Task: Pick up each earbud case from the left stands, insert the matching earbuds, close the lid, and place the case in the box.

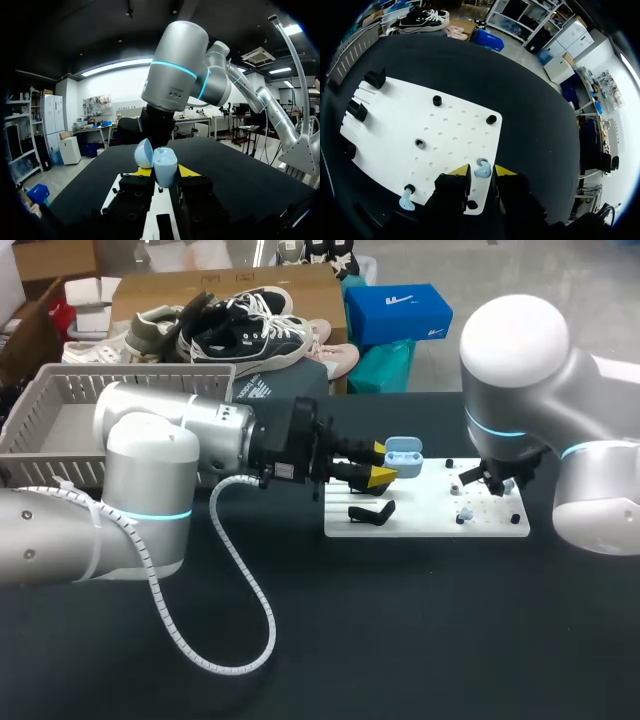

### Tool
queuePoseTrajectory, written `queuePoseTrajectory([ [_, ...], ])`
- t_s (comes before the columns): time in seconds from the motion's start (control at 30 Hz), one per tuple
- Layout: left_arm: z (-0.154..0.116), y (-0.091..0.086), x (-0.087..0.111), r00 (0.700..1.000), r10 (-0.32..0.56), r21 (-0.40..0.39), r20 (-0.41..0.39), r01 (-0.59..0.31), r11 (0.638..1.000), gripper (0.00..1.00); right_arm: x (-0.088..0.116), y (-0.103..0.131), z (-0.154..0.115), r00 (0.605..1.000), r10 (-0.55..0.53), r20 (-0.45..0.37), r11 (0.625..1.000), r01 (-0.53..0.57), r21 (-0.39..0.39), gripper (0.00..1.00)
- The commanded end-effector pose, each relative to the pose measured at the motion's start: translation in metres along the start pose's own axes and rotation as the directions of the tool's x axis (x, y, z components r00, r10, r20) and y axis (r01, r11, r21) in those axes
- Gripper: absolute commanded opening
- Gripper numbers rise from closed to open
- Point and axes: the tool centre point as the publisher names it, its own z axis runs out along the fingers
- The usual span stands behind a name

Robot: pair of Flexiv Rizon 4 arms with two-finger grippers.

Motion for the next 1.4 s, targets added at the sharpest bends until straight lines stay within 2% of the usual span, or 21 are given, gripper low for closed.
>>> queuePoseTrajectory([
  [0.03, 0.0, -0.002, 0.0, 1.0, 0.001, -0.007, 0.0, -0.001, 1.0, 0.0, -0.002, 0.001, 0.002, 1.0, 0.0, -0.005, 1.0, 0.0, 0.003, 0.23],
  [0.13, 0.0, -0.002, 0.0, 1.0, 0.001, -0.007, 0.0, -0.001, 1.0, 0.0, -0.001, 0.001, 0.002, 1.0, 0.0, -0.007, 1.0, 0.0, 0.003, 0.19],
  [0.23, 0.0, -0.002, 0.0, 1.0, 0.001, -0.007, 0.0, -0.001, 1.0, 0.0, -0.001, 0.0, 0.002, 1.0, 0.002, -0.007, 1.0, -0.002, 0.004, 0.0],
  [0.57, 0.0, -0.002, 0.0, 1.0, 0.001, -0.007, 0.0, -0.001, 1.0, 0.0, 0.001, -0.002, 0.001, 1.0, 0.006, -0.004, 1.0, -0.006, 0.005, 0.0],
  [0.8, 0.0, -0.002, 0.0, 1.0, 0.001, -0.007, 0.0, -0.001, 1.0, 0.0, 0.005, -0.007, -0.012, 1.0, 0.018, 0.01, 1.0, -0.018, 0.008, 0.0],
  [0.93, 0.0, -0.002, 0.0, 1.0, 0.001, -0.007, 0.0, -0.001, 1.0, 0.0, 0.01, -0.012, -0.03, 0.999, 0.024, 0.033, 1.0, -0.024, 0.009, 0.0],
  [1.07, 0.0, -0.002, 0.0, 1.0, 0.001, -0.007, 0.0, -0.001, 1.0, 0.0, 0.021, -0.022, -0.05, 0.996, 0.067, 0.055, 0.997, -0.065, -0.03, 0.0],
  [1.2, 0.0, -0.002, 0.0, 1.0, 0.001, -0.007, 0.0, -0.001, 1.0, 0.0, 0.03, -0.025, -0.08, 0.992, 0.085, 0.094, 0.995, -0.079, -0.06, 0.0],
  [1.4, 0.0, -0.002, 0.0, 1.0, 0.001, -0.007, 0.0, -0.001, 1.0, 0.0, 0.036, -0.019, -0.136, 0.981, 0.081, 0.174, 0.993, -0.065, -0.095, 0.0],
])
